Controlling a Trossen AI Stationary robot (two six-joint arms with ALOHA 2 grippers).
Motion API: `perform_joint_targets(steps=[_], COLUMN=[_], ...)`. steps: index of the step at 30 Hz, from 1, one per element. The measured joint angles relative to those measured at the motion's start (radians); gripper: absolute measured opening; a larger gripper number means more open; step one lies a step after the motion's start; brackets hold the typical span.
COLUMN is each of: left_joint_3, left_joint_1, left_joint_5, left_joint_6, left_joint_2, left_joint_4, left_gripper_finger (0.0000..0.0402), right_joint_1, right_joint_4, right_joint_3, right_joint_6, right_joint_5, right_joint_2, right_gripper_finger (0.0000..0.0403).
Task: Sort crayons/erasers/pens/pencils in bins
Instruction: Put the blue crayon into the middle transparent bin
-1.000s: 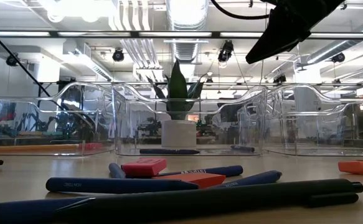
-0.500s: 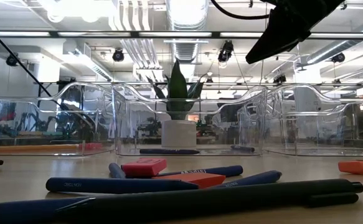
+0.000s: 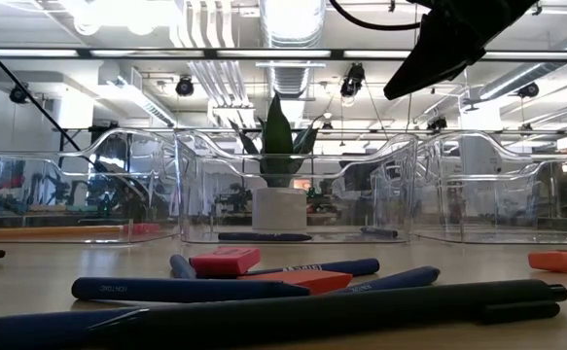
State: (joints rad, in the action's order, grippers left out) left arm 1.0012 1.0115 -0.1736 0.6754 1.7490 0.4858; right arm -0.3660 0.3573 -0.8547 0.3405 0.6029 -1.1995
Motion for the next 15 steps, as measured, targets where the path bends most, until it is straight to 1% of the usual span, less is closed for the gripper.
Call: perform_joint_targets(steps=[5,15], left_joint_3=[0.005,0.010], left_joint_1=[-0.012,-0.085], left_joint_5=[-0.156,-0.487], left_joint_6=[-0.032,-0.193], left_joint_2=[-0.039,-0.148], left_joint_4=[0.008,-0.015], left_gripper_finger=[0.0011,0.0011], right_joint_1=[0.000,0.000], right_joint_4=[0.000,0.000], right_joint_3=[0.000,0.000], right_joint_6=[0.000,0.000], right_joint_5=[0.000,0.000], right_joint_2=[0.000,0.000], right_gripper_finger=[0.0137,0.0137])
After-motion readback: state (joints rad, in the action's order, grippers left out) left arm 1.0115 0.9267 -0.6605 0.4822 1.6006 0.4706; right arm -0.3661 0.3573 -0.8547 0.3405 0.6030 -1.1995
